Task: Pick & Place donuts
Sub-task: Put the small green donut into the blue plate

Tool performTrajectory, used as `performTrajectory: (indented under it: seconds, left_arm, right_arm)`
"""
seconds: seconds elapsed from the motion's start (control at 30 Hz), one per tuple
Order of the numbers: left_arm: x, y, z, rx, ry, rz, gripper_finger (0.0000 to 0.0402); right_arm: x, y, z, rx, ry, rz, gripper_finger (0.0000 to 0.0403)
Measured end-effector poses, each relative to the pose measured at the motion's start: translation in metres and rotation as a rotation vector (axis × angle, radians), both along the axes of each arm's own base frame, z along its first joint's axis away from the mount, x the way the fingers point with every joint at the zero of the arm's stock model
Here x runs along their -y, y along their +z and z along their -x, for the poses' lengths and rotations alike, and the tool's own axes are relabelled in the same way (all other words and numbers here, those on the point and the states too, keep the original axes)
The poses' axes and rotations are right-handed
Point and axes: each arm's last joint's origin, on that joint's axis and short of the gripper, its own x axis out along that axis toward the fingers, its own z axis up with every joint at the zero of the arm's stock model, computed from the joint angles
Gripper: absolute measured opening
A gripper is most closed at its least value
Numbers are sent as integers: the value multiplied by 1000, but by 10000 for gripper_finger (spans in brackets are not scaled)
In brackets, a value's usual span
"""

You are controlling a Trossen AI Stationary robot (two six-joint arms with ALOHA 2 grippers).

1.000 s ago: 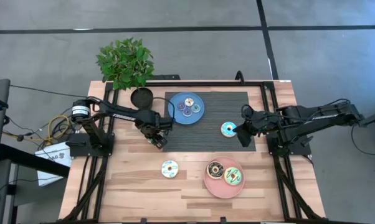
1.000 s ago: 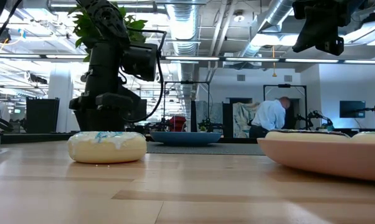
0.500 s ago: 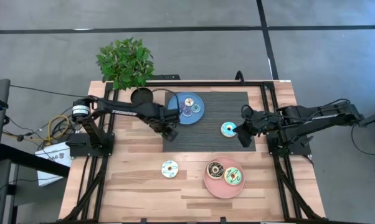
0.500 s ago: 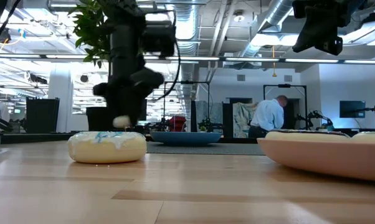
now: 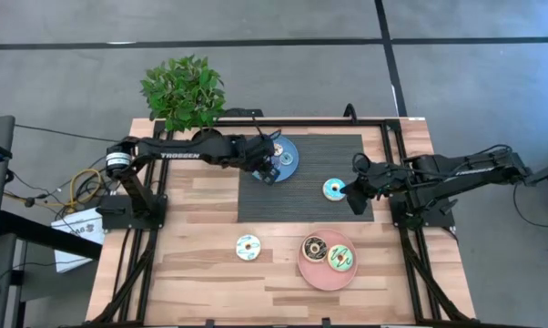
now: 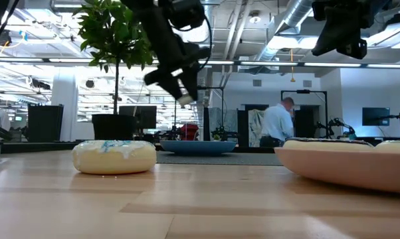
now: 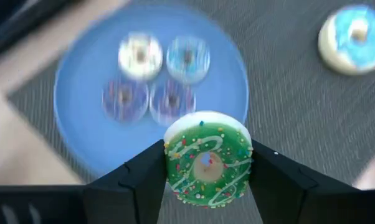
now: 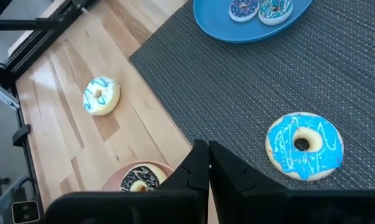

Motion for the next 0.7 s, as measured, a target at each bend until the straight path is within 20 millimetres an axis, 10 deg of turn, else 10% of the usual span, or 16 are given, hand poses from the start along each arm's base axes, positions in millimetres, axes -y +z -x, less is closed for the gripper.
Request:
performTrajectory:
  seconds: [0.7]
  left_arm:
    - [-62,-69,-7,-175,-131,48,196]
  right_arm:
    - [9,13,-12,182,-100,-63,1]
